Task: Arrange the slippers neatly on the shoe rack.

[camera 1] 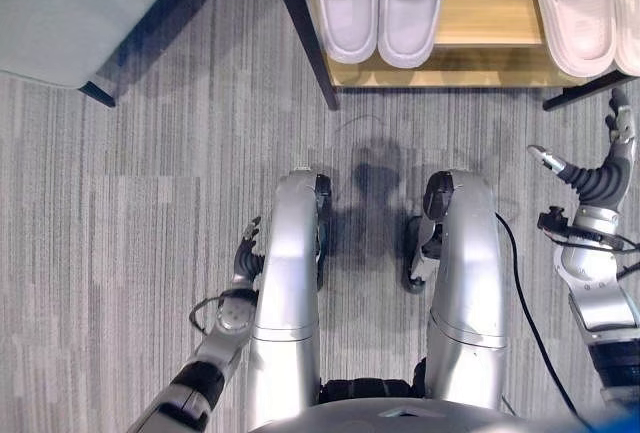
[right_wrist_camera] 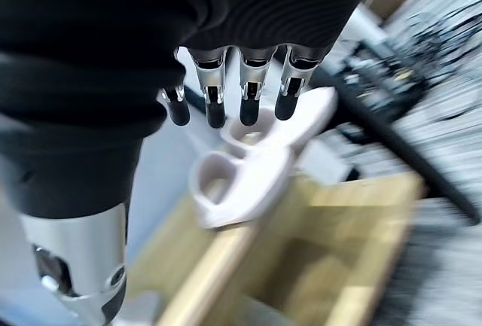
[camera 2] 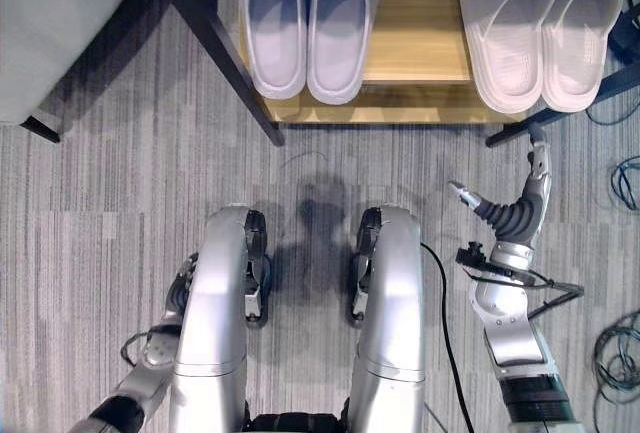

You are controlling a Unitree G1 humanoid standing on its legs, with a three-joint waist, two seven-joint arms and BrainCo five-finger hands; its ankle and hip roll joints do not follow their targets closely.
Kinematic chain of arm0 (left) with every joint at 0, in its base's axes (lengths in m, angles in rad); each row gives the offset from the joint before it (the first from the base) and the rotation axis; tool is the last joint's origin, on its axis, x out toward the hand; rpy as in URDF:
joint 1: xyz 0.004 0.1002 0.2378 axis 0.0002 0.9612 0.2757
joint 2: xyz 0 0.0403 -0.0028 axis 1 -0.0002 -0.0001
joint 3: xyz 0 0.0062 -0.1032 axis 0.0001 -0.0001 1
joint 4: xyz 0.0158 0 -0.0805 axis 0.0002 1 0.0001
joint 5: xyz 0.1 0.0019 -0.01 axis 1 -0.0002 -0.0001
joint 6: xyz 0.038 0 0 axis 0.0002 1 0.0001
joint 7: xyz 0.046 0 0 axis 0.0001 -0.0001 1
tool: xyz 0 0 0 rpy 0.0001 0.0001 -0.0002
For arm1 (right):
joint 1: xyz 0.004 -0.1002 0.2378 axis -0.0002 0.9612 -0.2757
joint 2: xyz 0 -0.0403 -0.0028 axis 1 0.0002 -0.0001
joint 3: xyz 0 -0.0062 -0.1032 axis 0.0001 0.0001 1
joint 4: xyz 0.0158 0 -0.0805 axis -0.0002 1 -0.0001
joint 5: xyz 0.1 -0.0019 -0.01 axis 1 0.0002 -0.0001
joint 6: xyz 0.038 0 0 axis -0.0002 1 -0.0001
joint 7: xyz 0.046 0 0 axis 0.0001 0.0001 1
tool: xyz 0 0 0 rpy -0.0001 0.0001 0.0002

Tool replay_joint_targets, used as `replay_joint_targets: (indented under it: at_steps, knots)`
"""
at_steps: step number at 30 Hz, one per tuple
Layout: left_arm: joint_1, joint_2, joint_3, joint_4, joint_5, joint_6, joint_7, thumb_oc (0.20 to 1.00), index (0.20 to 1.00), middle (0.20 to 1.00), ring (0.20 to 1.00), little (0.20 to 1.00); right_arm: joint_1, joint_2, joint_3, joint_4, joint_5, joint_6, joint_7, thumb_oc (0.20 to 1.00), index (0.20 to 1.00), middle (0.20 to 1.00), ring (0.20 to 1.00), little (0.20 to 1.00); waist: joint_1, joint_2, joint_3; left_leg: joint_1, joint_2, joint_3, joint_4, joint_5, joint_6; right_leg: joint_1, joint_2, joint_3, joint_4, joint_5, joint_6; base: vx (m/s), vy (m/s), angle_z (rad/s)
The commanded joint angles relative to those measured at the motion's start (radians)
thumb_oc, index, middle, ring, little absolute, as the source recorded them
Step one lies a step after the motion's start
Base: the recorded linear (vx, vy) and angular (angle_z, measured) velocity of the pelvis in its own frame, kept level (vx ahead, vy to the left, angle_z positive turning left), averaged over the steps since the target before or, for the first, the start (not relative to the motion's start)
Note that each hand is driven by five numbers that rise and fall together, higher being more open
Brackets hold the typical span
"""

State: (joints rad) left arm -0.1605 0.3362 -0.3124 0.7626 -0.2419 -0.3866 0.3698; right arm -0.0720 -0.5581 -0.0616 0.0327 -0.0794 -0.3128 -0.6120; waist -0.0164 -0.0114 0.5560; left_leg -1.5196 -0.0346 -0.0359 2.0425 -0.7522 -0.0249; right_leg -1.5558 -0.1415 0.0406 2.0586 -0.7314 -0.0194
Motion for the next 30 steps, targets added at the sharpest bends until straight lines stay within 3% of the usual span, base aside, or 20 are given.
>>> replay_joint_targets:
  at_steps: [1, 5, 7, 9, 12, 13, 14, 15, 16, 18, 19, 20, 23, 30]
  knots:
    - [0.003, -0.023, -0.010, 0.043, 0.037, -0.049, 0.054, 1.000, 1.000, 1.000, 1.000, 1.000, -0.100, -0.020, -0.059, -0.023, -0.096, 0.001, -0.030, 1.000, 1.000, 1.000, 1.000, 1.000, 0.041, -0.030, -0.037, -0.050, -0.044, -0.082, -0.140, 0.086, 0.011, 0.031, -0.041, 0.062, -0.120, 0.122, -0.030, -0.23, 0.000, 0.03]
    - [-0.003, -0.023, 0.011, 0.086, 0.036, -0.037, 0.052, 1.000, 1.000, 1.000, 1.000, 1.000, -0.071, 0.066, -0.017, 0.268, -0.009, 0.040, -0.040, 1.000, 1.000, 1.000, 1.000, 1.000, 0.029, -0.003, -0.162, -0.049, -0.026, -0.107, -0.356, 0.212, 0.018, 0.050, -0.085, -0.021, -0.335, 0.172, -0.012, -0.08, 0.005, 0.22]
    - [0.010, -0.018, 0.020, 0.098, 0.033, -0.024, 0.043, 1.000, 1.000, 1.000, 1.000, 1.000, -0.076, 0.091, 0.001, 0.384, 0.029, 0.052, -0.036, 1.000, 1.000, 1.000, 1.000, 1.000, 0.030, 0.001, -0.182, 0.041, -0.017, -0.111, -0.483, 0.261, 0.012, 0.140, -0.095, -0.055, -0.460, 0.198, -0.007, -0.15, -0.020, 0.13]
    - [0.049, -0.014, 0.035, 0.117, 0.034, -0.004, 0.019, 1.000, 1.000, 1.000, 1.000, 1.000, -0.085, 0.123, 0.049, 0.567, 0.082, 0.070, 0.012, 1.000, 1.000, 1.000, 1.000, 1.000, 0.038, 0.002, -0.196, 0.200, -0.003, -0.111, -0.668, 0.324, 0.013, 0.292, -0.098, -0.094, -0.641, 0.239, 0.003, -0.18, -0.067, 0.15]
    - [0.063, -0.072, 0.080, 0.384, 0.055, 0.059, -0.029, 1.000, 1.000, 1.000, 1.000, 1.000, -0.087, 0.200, 0.132, 0.959, 0.135, 0.094, 0.113, 1.000, 1.000, 1.000, 1.000, 1.000, 0.052, -0.022, -0.237, 0.546, 0.012, -0.107, -1.015, 0.423, 0.010, 0.628, -0.083, -0.158, -1.004, 0.328, 0.025, -0.02, -0.102, 0.27]
    - [0.068, -0.081, 0.093, 0.414, 0.055, 0.073, -0.048, 1.000, 1.000, 1.000, 1.000, 1.000, -0.081, 0.214, 0.146, 1.015, 0.131, 0.102, 0.130, 1.000, 1.000, 1.000, 1.000, 1.000, 0.054, -0.027, -0.256, 0.600, 0.015, -0.106, -1.075, 0.437, 0.010, 0.679, -0.076, -0.167, -1.057, 0.343, 0.033, 0.15, -0.080, 0.10]
    - [0.075, -0.092, 0.103, 0.444, 0.066, 0.089, -0.069, 1.000, 1.000, 1.000, 1.000, 1.000, -0.060, 0.242, 0.150, 1.109, 0.151, 0.117, 0.174, 1.000, 1.000, 1.000, 1.000, 1.000, 0.061, -0.029, -0.283, 0.748, 0.024, -0.112, -1.229, 0.478, 0.008, 0.824, -0.062, -0.198, -1.191, 0.383, 0.049, 0.20, -0.068, 0.07]
    - [0.085, -0.097, 0.110, 0.454, 0.073, 0.097, -0.080, 1.000, 1.000, 1.000, 1.000, 1.000, -0.044, 0.250, 0.145, 1.144, 0.164, 0.122, 0.195, 1.000, 1.000, 1.000, 1.000, 1.000, 0.064, -0.031, -0.300, 0.807, 0.023, -0.119, -1.287, 0.495, 0.006, 0.881, -0.056, -0.207, -1.236, 0.396, 0.056, 0.25, -0.095, 0.05]
    - [0.104, -0.107, 0.114, 0.461, 0.076, 0.102, -0.105, 1.000, 1.000, 1.000, 1.000, 1.000, -0.007, 0.271, 0.134, 1.197, 0.187, 0.134, 0.239, 1.000, 1.000, 1.000, 1.000, 1.000, 0.059, -0.033, -0.327, 0.931, 0.026, -0.130, -1.430, 0.570, -0.005, 1.025, -0.050, -0.244, -1.389, 0.464, 0.065, 0.24, -0.080, 0.16]
    - [0.120, -0.113, 0.109, 0.460, 0.099, 0.109, -0.121, 1.000, 1.000, 1.000, 1.000, 1.000, 0.024, 0.283, 0.136, 1.231, 0.188, 0.145, 0.282, 1.000, 1.000, 1.000, 1.000, 1.000, 0.057, -0.032, -0.350, 1.061, 0.026, -0.128, -1.562, 0.620, -0.019, 1.157, -0.035, -0.263, -1.509, 0.508, 0.076, 0.29, -0.075, 0.20]
    - [0.132, -0.118, 0.107, 0.469, 0.126, 0.123, -0.150, 1.000, 1.000, 1.000, 1.000, 1.000, 0.058, 0.292, 0.132, 1.254, 0.186, 0.158, 0.341, 1.000, 1.000, 1.000, 1.000, 1.000, 0.048, -0.030, -0.393, 1.215, 0.038, -0.122, -1.724, 0.672, -0.033, 1.303, -0.020, -0.280, -1.657, 0.566, 0.097, 0.28, -0.047, 0.05]
    - [0.132, -0.118, 0.107, 0.469, 0.126, 0.123, -0.150, 1.000, 1.000, 1.000, 1.000, 1.000, 0.058, 0.292, 0.132, 1.254, 0.186, 0.158, 0.341, 1.000, 1.000, 1.000, 1.000, 1.000, 0.047, -0.029, -0.394, 1.215, 0.038, -0.124, -1.729, 0.677, -0.033, 1.304, -0.020, -0.282, -1.661, 0.570, 0.097, 0.33, -0.044, -0.01]
    - [0.131, -0.126, 0.101, 0.486, 0.163, 0.139, -0.179, 1.000, 1.000, 1.000, 1.000, 1.000, 0.086, 0.311, 0.143, 1.300, 0.189, 0.179, 0.438, 1.000, 1.000, 1.000, 1.000, 1.000, 0.045, -0.024, -0.459, 1.404, 0.034, -0.105, -1.909, 0.717, -0.036, 1.463, 0.009, -0.288, -1.829, 0.629, 0.117, 0.21, -0.028, -0.06]
    - [0.153, -0.159, 0.089, 0.557, 0.244, 0.174, -0.204, 1.000, 1.000, 1.000, 1.000, 1.000, 0.103, 0.360, 0.156, 1.325, 0.215, 0.194, 0.466, 1.000, 1.000, 1.000, 1.000, 1.000, 0.052, -0.009, -0.527, 1.555, 0.030, -0.070, -2.042, 0.749, -0.027, 1.605, 0.041, -0.254, -1.994, 0.684, 0.132, 0.10, 0.000, -0.07]
